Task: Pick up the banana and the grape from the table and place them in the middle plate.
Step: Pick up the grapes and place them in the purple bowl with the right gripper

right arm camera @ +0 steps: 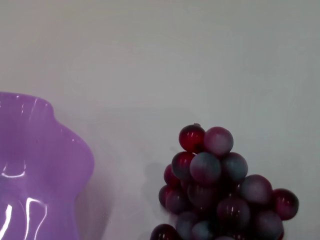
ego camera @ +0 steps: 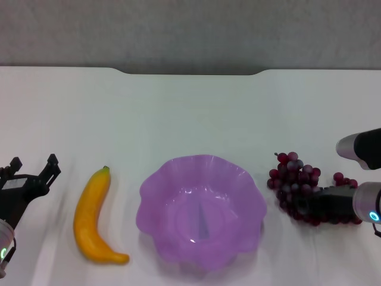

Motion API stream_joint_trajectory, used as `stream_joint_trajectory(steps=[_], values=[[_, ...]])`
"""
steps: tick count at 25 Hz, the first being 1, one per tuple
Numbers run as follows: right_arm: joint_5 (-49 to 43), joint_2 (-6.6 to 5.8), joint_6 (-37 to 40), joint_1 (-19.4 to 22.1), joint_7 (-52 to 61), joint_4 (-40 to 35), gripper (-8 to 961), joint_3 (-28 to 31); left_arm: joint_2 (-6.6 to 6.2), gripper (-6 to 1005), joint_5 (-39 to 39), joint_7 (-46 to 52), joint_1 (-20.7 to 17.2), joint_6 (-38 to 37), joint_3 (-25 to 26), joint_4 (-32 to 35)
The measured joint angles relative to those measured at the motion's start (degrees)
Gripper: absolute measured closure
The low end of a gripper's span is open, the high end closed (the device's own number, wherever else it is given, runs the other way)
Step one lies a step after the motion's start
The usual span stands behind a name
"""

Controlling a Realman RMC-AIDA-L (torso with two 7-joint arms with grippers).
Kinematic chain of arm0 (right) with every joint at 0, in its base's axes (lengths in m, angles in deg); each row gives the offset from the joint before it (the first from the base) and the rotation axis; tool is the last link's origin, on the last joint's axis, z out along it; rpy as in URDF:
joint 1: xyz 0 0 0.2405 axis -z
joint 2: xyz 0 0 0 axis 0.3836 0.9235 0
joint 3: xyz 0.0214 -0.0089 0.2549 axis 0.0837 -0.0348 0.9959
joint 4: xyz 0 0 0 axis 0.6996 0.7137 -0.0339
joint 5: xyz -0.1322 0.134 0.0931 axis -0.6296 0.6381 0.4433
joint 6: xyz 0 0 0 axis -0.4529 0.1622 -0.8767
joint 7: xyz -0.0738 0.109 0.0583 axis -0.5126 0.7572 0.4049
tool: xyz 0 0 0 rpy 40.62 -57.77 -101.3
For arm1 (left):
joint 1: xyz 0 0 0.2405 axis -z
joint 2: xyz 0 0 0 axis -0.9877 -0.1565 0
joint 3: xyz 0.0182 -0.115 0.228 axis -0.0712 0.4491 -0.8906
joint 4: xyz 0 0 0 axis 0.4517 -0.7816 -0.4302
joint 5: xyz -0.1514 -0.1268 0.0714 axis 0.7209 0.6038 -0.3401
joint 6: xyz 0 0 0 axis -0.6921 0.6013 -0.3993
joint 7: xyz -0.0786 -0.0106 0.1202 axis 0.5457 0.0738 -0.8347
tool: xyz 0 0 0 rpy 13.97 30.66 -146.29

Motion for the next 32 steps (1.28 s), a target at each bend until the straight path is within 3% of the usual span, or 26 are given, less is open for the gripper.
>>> stream_joint_trajectory(steps=[15, 32], values=[[0.00, 0.00, 0.38, 0.00, -0.05, 0.09, 518, -0.37, 0.00, 154, 0.00, 0.00, 0.01, 0.00, 0.00, 0.00], [0.00, 0.00, 1.46, 0.14, -0.05, 0.37, 572, -1.00, 0.00, 154, 0.13, 0.00, 0.01, 0.06, 0.00, 0.00]])
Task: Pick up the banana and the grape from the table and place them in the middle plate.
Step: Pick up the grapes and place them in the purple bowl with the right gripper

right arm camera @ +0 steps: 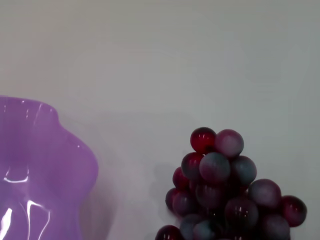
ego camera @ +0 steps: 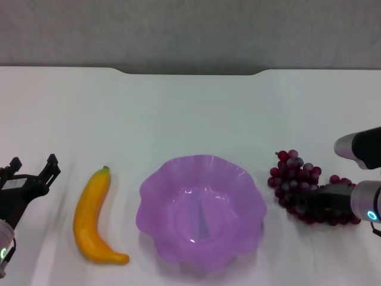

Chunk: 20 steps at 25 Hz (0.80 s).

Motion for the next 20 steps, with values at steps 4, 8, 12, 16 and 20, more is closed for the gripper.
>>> stream_joint_trajectory(steps=[4, 8, 12, 16, 20], values=[[0.00, 0.00, 2.69, 1.47, -0.23, 1.45, 576, -1.24, 0.00, 154, 0.13, 0.00, -0.06, 0.09, 0.00, 0.06], [0.00, 0.00, 5.28, 4.15, -1.45, 4.68, 579, -2.10, 0.00, 154, 0.16, 0.00, -0.08, 0.13, 0.00, 0.14], [0.00, 0.08, 8.73, 7.15, -3.06, 7.86, 582, -3.27, 0.00, 154, 0.23, 0.00, -0.09, 0.17, 0.00, 0.25], [-0.24, 0.09, 11.44, 9.11, -3.70, 10.38, 583, -4.66, 0.00, 154, 0.22, 0.00, -0.09, 0.18, 0.00, 0.27], [-0.22, 0.09, 13.26, 10.63, -4.81, 12.82, 582, -5.94, 0.00, 154, 0.19, 0.00, -0.09, 0.20, 0.00, 0.27]])
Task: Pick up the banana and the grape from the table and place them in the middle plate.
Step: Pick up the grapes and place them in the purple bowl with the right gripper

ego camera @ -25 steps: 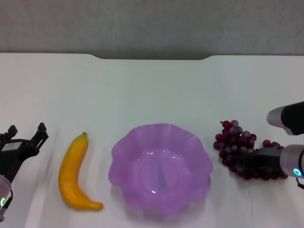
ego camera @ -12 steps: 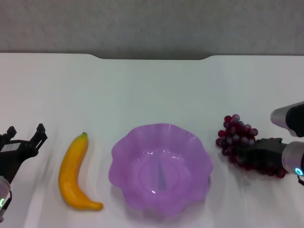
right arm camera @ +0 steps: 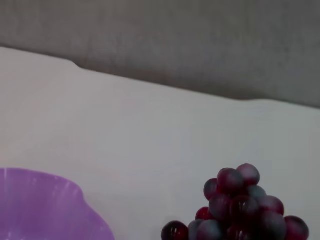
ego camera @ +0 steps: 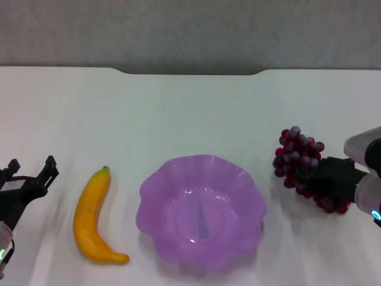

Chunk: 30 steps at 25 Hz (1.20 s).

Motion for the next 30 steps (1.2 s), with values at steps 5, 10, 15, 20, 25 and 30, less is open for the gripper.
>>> stream_joint_trajectory(steps=[5, 10, 15, 20, 25, 30], values=[[-0.26, 0.00, 4.35, 3.27, -3.12, 5.72, 582, -2.69, 0.00, 154, -0.05, 0.00, -0.05, -0.06, 0.00, 0.09], [-0.23, 0.00, 6.59, 6.19, -5.40, 10.65, 585, -3.74, 0.00, 154, -0.16, 0.00, -0.08, -0.09, 0.00, 0.09], [-0.30, -0.01, 8.59, 8.61, -7.75, 14.71, 587, -4.65, 0.00, 154, -0.24, 0.00, -0.09, -0.11, 0.00, 0.09], [-0.31, -0.09, 11.61, 9.49, -10.55, 17.84, 590, -6.24, 0.00, 154, -0.15, 0.00, -0.09, -0.11, 0.00, 0.09], [-0.12, -0.11, 14.42, 8.11, -11.43, 18.36, 591, -8.65, 0.00, 155, -0.17, 0.00, -0.02, -0.08, 0.00, 0.09], [-0.27, -0.22, 17.92, 6.75, -11.45, 18.16, 592, -12.83, 0.00, 155, -0.24, 0.00, 0.15, 0.16, 0.00, 0.08]])
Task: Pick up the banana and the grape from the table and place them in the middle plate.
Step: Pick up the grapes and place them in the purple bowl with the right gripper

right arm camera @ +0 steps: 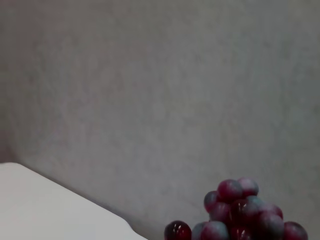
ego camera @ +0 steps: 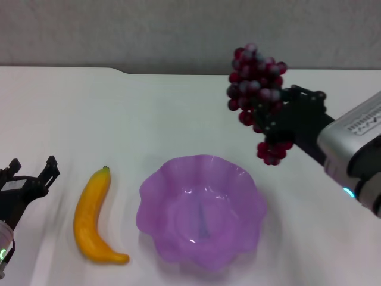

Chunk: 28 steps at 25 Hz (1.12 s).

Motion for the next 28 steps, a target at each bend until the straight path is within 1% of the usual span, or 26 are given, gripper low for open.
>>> stream_joint_trajectory(steps=[9, 12, 20, 23, 28], values=[[0.40, 0.09, 1.01, -4.06, 0.33, -0.78, 592, -5.71, 0.00, 155, 0.26, 0.00, 0.09, -0.23, 0.09, 0.00], [0.46, 0.12, 3.53, -5.22, 0.35, -2.21, 593, -8.38, 0.00, 155, 0.26, 0.00, 0.16, -0.25, 0.09, 0.00], [0.50, 0.13, 9.62, -6.22, 0.70, -6.19, 596, -13.81, 0.00, 155, 0.32, 0.00, 0.21, -0.33, 0.15, 0.00], [0.50, 0.06, 12.92, -6.95, 3.26, -8.34, 597, -15.61, 0.00, 155, 0.35, 0.00, 0.21, -0.26, 0.17, 0.00], [0.50, -0.07, 13.88, -8.49, 7.46, -11.02, 597, -16.94, 0.00, 155, 0.35, 0.00, 0.20, -0.02, 0.18, 0.05]])
